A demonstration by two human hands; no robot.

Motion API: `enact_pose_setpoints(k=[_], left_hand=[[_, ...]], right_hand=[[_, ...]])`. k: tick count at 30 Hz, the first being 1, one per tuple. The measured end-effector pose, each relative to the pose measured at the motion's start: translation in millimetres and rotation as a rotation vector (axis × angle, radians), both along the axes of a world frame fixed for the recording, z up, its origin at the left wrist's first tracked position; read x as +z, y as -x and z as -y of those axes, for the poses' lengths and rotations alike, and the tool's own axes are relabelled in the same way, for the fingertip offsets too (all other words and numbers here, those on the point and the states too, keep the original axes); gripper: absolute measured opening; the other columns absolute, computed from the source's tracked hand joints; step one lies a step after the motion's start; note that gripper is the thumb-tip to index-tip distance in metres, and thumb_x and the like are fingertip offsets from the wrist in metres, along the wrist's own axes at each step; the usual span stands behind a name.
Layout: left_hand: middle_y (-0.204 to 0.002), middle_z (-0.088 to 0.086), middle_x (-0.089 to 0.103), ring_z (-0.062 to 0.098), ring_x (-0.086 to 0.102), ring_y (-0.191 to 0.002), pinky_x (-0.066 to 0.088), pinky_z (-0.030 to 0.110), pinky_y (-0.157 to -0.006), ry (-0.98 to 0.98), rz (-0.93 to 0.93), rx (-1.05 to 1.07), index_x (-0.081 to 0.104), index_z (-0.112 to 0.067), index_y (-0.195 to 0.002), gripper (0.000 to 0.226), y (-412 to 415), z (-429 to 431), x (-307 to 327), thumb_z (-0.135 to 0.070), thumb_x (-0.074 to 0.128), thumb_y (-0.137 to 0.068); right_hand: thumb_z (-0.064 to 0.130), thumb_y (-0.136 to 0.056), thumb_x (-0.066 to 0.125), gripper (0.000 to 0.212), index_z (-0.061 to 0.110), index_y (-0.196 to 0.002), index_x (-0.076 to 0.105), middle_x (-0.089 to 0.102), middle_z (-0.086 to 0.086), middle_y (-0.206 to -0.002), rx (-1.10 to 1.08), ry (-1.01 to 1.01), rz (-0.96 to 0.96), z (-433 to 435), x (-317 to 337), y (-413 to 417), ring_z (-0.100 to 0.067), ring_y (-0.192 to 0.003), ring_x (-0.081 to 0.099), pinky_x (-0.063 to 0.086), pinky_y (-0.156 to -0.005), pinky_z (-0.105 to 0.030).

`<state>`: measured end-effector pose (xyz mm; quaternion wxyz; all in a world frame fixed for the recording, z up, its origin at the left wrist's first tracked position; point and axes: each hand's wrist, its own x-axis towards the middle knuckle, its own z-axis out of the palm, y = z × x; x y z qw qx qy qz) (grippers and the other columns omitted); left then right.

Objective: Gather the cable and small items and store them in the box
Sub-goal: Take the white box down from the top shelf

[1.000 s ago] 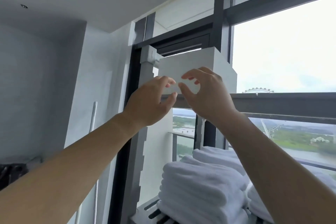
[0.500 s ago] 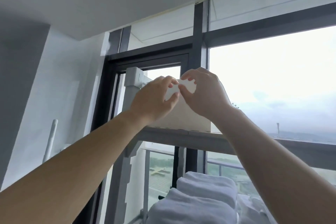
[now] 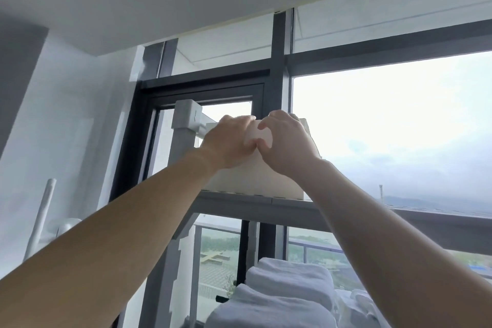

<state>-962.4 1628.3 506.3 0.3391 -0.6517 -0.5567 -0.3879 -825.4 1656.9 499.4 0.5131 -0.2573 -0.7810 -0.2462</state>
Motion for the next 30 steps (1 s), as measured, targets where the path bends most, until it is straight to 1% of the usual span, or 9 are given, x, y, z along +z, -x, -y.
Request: enact_pose_setpoints(k=[2, 6, 10, 14, 17, 21, 26, 28, 30], left_hand=[[-0.119, 0.009, 0.056, 0.029, 0.045, -0.111, 0.043, 0.048, -0.090, 0.015, 0.014, 0.018, 0.048, -0.008, -0.118, 0.037, -2, -1, 3, -0.029, 0.047, -0.088], [-0.129, 0.007, 0.051, 0.026, 0.038, -0.120, 0.036, 0.039, -0.096, -0.034, 0.045, 0.013, 0.047, -0.012, -0.125, 0.038, -3, 1, 6, -0.021, 0.049, -0.088], [-0.126, 0.004, 0.051, 0.023, 0.036, -0.120, 0.032, 0.031, -0.092, -0.147, 0.027, -0.013, 0.049, -0.014, -0.120, 0.032, -11, 16, 7, -0.022, 0.051, -0.089], [-0.123, 0.002, 0.054, 0.022, 0.037, -0.119, 0.031, 0.028, -0.088, -0.206, 0.009, -0.060, 0.051, -0.015, -0.118, 0.030, -22, 43, 9, -0.024, 0.052, -0.090], [-0.122, 0.000, 0.054, 0.022, 0.036, -0.121, 0.032, 0.029, -0.089, -0.225, 0.000, -0.078, 0.052, -0.016, -0.118, 0.030, -27, 63, 9, -0.026, 0.053, -0.090], [-0.123, -0.001, 0.054, 0.022, 0.036, -0.121, 0.030, 0.025, -0.090, -0.255, -0.030, -0.077, 0.051, -0.016, -0.119, 0.032, -32, 86, 4, -0.027, 0.055, -0.089], [-0.119, -0.003, 0.056, 0.020, 0.038, -0.117, 0.022, 0.015, -0.082, -0.314, -0.052, -0.058, 0.053, -0.018, -0.116, 0.032, -38, 119, -11, -0.028, 0.058, -0.087], [-0.117, -0.002, 0.057, 0.020, 0.040, -0.115, 0.024, 0.018, -0.086, -0.327, -0.054, -0.057, 0.053, -0.019, -0.115, 0.032, -44, 135, -20, -0.029, 0.060, -0.086], [-0.116, -0.001, 0.057, 0.023, 0.042, -0.113, 0.030, 0.027, -0.090, -0.337, -0.087, -0.002, 0.055, -0.020, -0.116, 0.035, -50, 152, -32, -0.034, 0.061, -0.085]], right_hand=[[0.026, -0.087, 0.056, 0.028, 0.016, -0.113, 0.058, 0.050, -0.003, -0.127, -0.006, -0.004, -0.003, 1, 0, -2, -0.022, -0.120, 0.041, 0.031, -0.098, -0.031], [0.024, -0.086, 0.056, 0.028, 0.015, -0.113, 0.057, 0.050, -0.004, -0.126, -0.001, -0.013, -0.027, 5, -1, -8, -0.023, -0.119, 0.041, 0.038, -0.091, -0.032], [0.023, -0.085, 0.056, 0.029, 0.017, -0.113, 0.057, 0.050, -0.003, -0.127, -0.013, -0.047, -0.057, 14, 2, -17, -0.022, -0.119, 0.041, 0.036, -0.095, -0.035], [0.023, -0.083, 0.057, 0.028, 0.019, -0.111, 0.058, 0.054, -0.002, -0.121, 0.021, -0.092, -0.085, 33, 3, -23, -0.023, -0.115, 0.044, 0.031, -0.096, -0.036], [0.022, -0.083, 0.058, 0.027, 0.019, -0.109, 0.058, 0.056, -0.001, -0.116, 0.069, -0.119, -0.117, 50, 1, -25, -0.023, -0.112, 0.045, 0.032, -0.094, -0.034], [0.020, -0.083, 0.059, 0.028, 0.019, -0.111, 0.059, 0.055, 0.000, -0.115, 0.127, -0.137, -0.161, 70, -7, -28, -0.021, -0.114, 0.044, 0.033, -0.096, -0.034], [0.021, -0.084, 0.060, 0.025, 0.018, -0.109, 0.059, 0.054, -0.001, -0.115, 0.160, -0.193, -0.186, 100, -23, -32, -0.021, -0.113, 0.043, 0.035, -0.095, -0.033], [0.021, -0.083, 0.062, 0.025, 0.017, -0.108, 0.060, 0.054, -0.002, -0.113, 0.189, -0.219, -0.202, 115, -33, -38, -0.020, -0.112, 0.045, 0.037, -0.093, -0.034], [0.021, -0.081, 0.066, 0.027, 0.016, -0.107, 0.060, 0.056, -0.002, -0.110, 0.228, -0.227, -0.210, 130, -45, -48, -0.021, -0.110, 0.047, 0.038, -0.091, -0.036]])
